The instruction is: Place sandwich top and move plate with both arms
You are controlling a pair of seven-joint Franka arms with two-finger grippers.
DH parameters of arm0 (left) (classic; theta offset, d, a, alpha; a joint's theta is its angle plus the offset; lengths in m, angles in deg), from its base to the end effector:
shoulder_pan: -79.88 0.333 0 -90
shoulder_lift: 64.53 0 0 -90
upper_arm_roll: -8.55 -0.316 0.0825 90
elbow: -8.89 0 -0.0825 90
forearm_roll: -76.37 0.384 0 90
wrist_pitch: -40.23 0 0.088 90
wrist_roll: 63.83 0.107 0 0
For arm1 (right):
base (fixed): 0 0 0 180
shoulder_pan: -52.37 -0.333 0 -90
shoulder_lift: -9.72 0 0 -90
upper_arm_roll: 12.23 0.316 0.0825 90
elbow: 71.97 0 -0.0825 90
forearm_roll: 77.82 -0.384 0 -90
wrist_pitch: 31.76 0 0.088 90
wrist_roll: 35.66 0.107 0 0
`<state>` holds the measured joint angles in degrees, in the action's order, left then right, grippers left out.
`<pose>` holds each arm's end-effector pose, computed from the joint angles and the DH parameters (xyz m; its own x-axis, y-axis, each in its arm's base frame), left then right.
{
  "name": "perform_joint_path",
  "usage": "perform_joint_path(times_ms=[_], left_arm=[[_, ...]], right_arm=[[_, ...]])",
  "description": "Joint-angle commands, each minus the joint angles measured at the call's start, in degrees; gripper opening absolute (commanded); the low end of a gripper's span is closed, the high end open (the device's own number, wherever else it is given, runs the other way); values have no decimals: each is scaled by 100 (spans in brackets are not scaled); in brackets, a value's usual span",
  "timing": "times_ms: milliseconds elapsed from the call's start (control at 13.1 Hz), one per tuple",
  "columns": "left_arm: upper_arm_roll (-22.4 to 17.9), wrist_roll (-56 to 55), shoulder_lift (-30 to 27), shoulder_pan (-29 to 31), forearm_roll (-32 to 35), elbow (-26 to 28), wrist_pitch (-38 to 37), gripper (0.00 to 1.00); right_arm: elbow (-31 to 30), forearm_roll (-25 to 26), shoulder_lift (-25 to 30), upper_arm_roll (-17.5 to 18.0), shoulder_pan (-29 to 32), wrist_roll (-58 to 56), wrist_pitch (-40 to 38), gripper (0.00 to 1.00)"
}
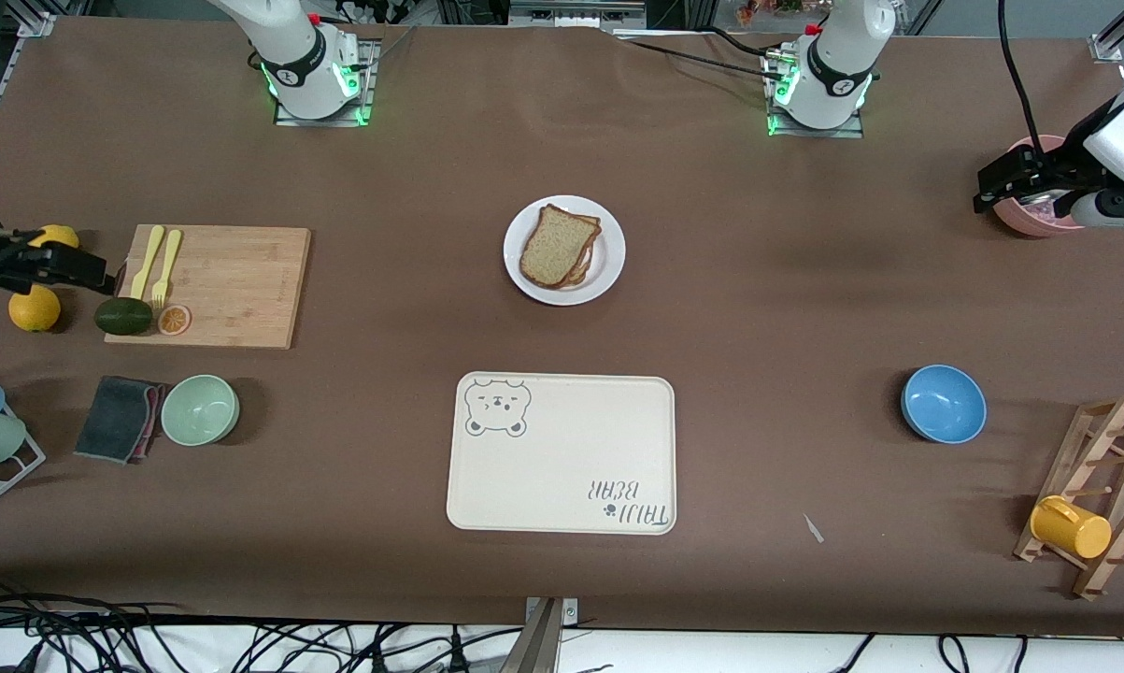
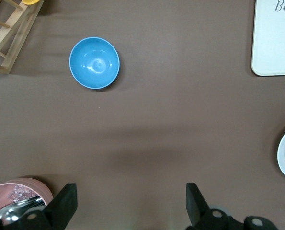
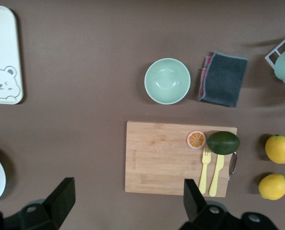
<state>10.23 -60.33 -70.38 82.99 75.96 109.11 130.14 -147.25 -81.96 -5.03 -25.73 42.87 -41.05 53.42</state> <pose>0.5183 0.0115 0.5952 0.9964 -0.0358 -0.0774 -0.0352 -0.9993 0.0089 0.6214 -0.0152 0.5894 0.9965 0.0334 -0.0762 0.0319 -0.9993 -0.0200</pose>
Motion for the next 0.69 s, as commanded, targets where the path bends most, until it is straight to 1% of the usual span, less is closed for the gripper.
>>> perform_joint_path(times_ms=[0,76,229,305,381,458,610], left_arm=[[34,-7,93,5,129,-178,-44,100],[34,2,93,5,129,-170,-44,100],[60,-24,119,-39,120,-91,-70,100],[78,-33,171,-30,111,-134,-70,100],[78,-33,172,-21,129,-160,-79,100],[69,-25,181,-21,129,-161,-96,100],[61,-25,216,22,138,-152,-158,100]], right_arm=[[-653,115,489,1049,938,-32,226,100],[-898,106,638,1113,1089,-50,340,100],[-1600,141,1129,1122,1143,-15,648,100],[-1943,141,1410,1122,1143,-15,858,100],[-2147,237,1605,1122,1108,-15,1112,100],[-2184,473,1694,1122,1073,-15,1150,100],[-2315,572,1773,1122,1047,12,1184,100]])
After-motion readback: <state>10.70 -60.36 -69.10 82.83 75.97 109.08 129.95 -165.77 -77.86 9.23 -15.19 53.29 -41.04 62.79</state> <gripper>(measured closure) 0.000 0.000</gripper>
